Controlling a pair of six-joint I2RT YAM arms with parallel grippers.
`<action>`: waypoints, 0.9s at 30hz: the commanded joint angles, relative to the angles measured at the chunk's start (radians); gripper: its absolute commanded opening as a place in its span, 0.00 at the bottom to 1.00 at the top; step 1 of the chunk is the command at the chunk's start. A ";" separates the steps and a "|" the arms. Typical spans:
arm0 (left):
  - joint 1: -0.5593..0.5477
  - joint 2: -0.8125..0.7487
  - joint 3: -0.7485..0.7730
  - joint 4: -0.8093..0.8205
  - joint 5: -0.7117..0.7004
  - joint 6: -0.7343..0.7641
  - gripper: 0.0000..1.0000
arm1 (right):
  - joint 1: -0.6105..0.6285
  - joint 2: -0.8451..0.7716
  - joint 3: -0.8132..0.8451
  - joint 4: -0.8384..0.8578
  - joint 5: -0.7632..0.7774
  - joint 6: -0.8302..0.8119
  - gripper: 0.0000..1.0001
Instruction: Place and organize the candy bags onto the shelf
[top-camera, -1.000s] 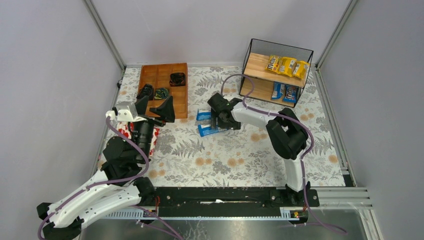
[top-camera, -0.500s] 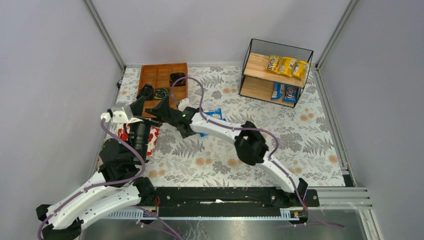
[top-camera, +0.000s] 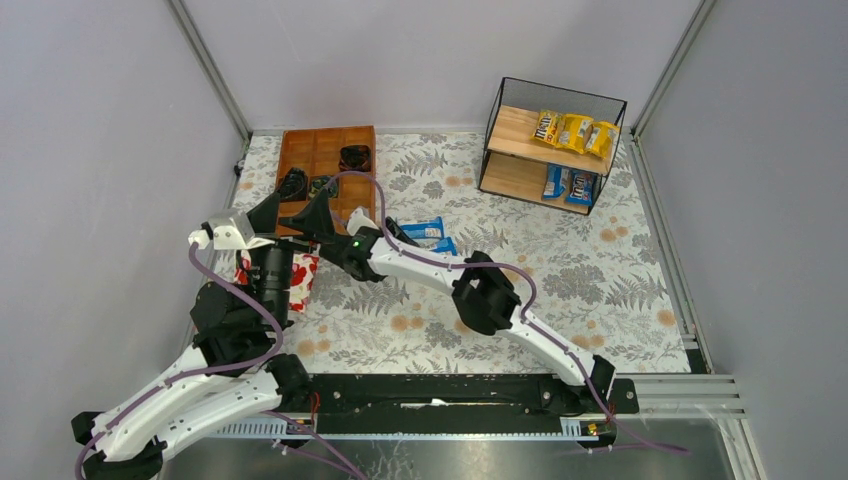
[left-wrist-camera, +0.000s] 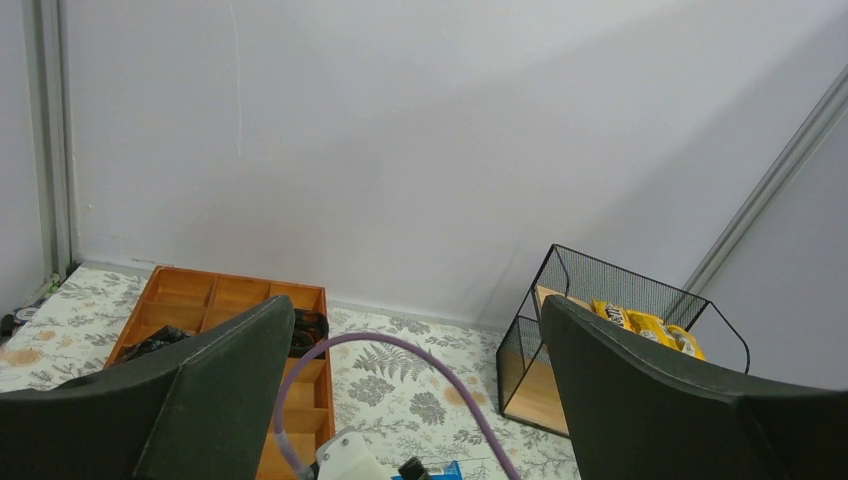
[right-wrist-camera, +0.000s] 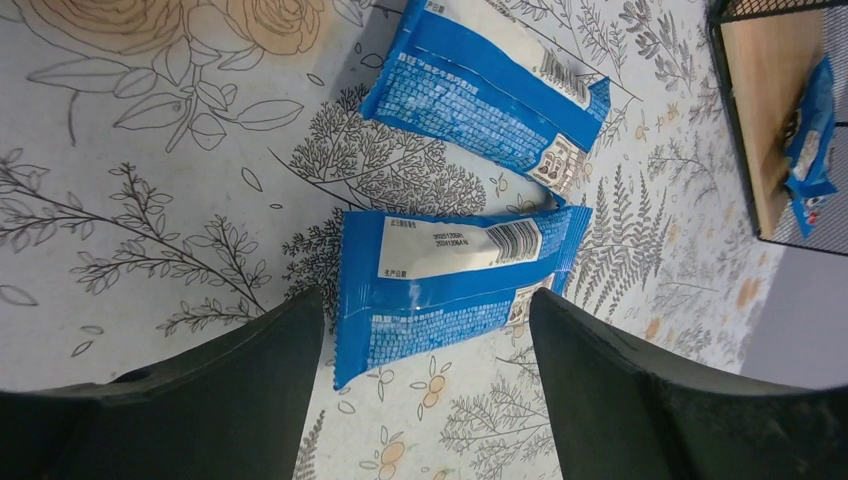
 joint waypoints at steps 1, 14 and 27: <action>0.003 -0.006 0.003 0.036 -0.010 0.013 0.99 | 0.012 0.037 0.024 -0.020 0.082 -0.052 0.81; 0.003 0.010 0.004 0.029 0.001 -0.002 0.99 | 0.009 -0.028 -0.161 -0.068 0.202 0.034 0.59; 0.002 0.036 0.008 0.017 0.021 -0.026 0.99 | -0.001 -0.338 -0.763 0.235 0.224 -0.047 0.54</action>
